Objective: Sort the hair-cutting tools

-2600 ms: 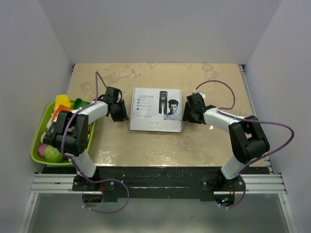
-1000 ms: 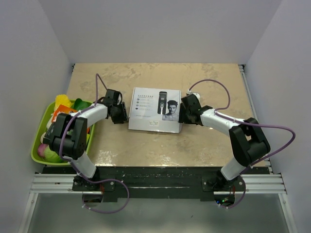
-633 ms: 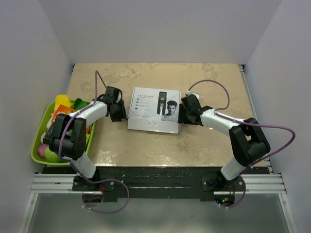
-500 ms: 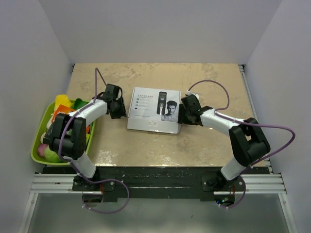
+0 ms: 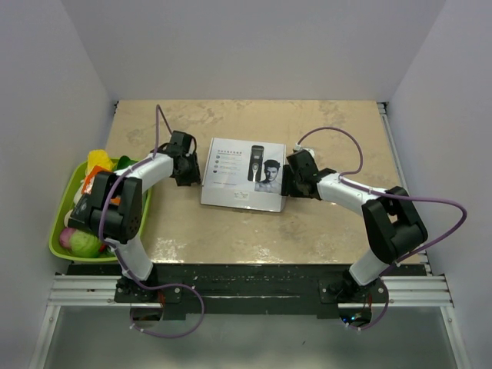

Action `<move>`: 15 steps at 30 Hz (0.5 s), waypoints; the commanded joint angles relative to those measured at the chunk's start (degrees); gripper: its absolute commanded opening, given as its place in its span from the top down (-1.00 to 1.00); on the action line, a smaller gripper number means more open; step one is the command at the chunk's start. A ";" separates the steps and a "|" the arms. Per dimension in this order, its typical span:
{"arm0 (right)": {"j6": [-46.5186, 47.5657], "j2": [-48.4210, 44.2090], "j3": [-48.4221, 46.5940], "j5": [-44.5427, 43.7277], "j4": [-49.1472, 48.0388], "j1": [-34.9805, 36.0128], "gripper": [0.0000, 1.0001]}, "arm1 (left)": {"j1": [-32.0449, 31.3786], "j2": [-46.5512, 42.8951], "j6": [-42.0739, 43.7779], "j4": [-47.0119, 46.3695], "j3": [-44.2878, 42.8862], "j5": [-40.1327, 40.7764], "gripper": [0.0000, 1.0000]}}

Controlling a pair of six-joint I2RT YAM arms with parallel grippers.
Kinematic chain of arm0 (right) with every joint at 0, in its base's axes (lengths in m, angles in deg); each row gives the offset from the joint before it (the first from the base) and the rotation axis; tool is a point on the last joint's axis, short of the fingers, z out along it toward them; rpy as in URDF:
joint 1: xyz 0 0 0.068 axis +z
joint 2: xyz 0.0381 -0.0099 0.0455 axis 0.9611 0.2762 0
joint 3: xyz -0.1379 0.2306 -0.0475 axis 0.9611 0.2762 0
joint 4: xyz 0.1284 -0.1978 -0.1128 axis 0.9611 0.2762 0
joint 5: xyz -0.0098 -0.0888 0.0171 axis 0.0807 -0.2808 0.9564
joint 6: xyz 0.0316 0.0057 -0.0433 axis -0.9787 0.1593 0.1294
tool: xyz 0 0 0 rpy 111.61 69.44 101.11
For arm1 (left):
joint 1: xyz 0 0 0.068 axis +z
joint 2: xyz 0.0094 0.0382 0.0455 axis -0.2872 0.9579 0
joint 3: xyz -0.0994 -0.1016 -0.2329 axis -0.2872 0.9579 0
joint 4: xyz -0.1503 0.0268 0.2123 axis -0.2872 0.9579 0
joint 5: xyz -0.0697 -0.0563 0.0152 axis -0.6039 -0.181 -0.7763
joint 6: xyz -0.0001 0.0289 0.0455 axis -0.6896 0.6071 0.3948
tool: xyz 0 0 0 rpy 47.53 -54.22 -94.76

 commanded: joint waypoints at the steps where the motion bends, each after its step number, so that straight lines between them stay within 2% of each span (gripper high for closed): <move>1: 0.45 -1.21 0.57 1.42 -0.70 0.42 -0.12 | 0.07 -1.67 0.30 -1.44 0.50 -1.17 0.14; 9: -0.25 -0.68 1.53 2.39 -0.79 0.42 -0.12 | -0.28 -4.04 -0.40 -2.75 3.58 -7.58 0.15; 15: -0.69 -0.24 2.15 3.88 -1.05 0.34 -0.11 | -0.72 -5.53 -0.93 -2.84 6.04 -9.34 0.15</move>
